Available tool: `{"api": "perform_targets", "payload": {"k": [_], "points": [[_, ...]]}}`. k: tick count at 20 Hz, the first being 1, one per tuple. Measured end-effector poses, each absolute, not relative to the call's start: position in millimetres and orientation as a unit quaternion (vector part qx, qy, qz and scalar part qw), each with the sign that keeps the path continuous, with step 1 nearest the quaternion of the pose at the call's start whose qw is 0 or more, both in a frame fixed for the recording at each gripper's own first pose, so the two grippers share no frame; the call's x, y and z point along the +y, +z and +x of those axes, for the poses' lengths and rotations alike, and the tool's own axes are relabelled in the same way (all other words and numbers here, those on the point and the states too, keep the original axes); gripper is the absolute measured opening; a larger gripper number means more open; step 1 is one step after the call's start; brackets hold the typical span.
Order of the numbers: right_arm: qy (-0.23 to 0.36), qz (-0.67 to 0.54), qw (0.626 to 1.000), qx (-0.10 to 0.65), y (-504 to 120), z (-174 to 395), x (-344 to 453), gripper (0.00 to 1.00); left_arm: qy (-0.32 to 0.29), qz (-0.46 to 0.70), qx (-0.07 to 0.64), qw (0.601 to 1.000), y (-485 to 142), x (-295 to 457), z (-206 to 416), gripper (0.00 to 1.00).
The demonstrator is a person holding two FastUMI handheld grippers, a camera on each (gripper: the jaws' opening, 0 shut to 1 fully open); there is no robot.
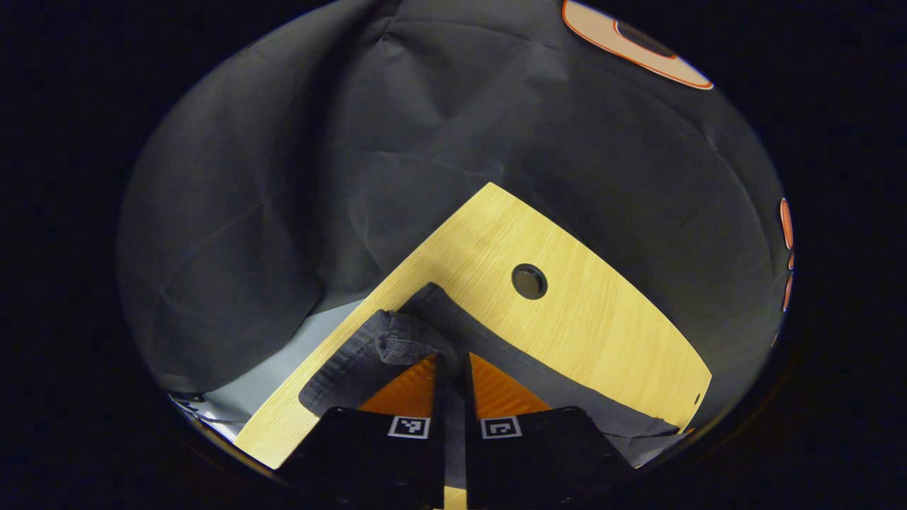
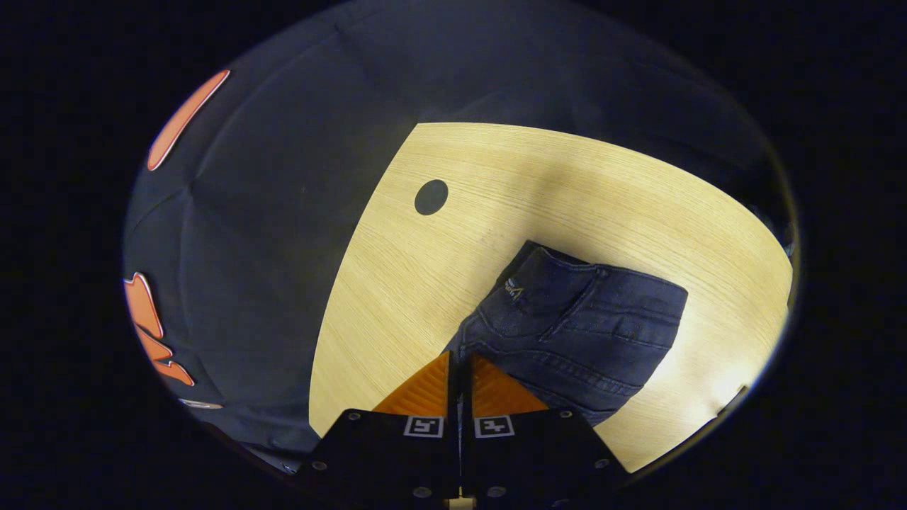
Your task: Grasp the waist and the cuffs of the jeans and fold them to make the two legs overlap; first hold the waist and fold one-third of the jeans toward the cuffs, then hold the cuffs and fold the remaining one-third in the same direction to finish folding.
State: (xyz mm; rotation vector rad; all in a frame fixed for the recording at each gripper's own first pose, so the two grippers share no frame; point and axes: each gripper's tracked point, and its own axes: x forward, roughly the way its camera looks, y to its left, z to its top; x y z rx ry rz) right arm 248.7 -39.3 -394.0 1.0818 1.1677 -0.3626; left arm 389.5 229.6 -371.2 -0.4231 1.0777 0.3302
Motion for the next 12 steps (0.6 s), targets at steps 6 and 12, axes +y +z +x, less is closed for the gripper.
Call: {"api": "perform_targets", "payload": {"k": [6, 12], "points": [[-0.145, 0.478, 0.720, 0.483, -378.9, 261.6, -60.7, 0.61, 0.180, -0.147, 0.484, 0.844, -358.7, 252.4, 397.3, 0.70], [-0.178, 0.386, 0.740, 0.521, -398.4, 217.5, -100.5, 0.91, 0.146, -0.105, 0.473, 0.862, -346.4, 238.8, 396.6, 0.93]]}}
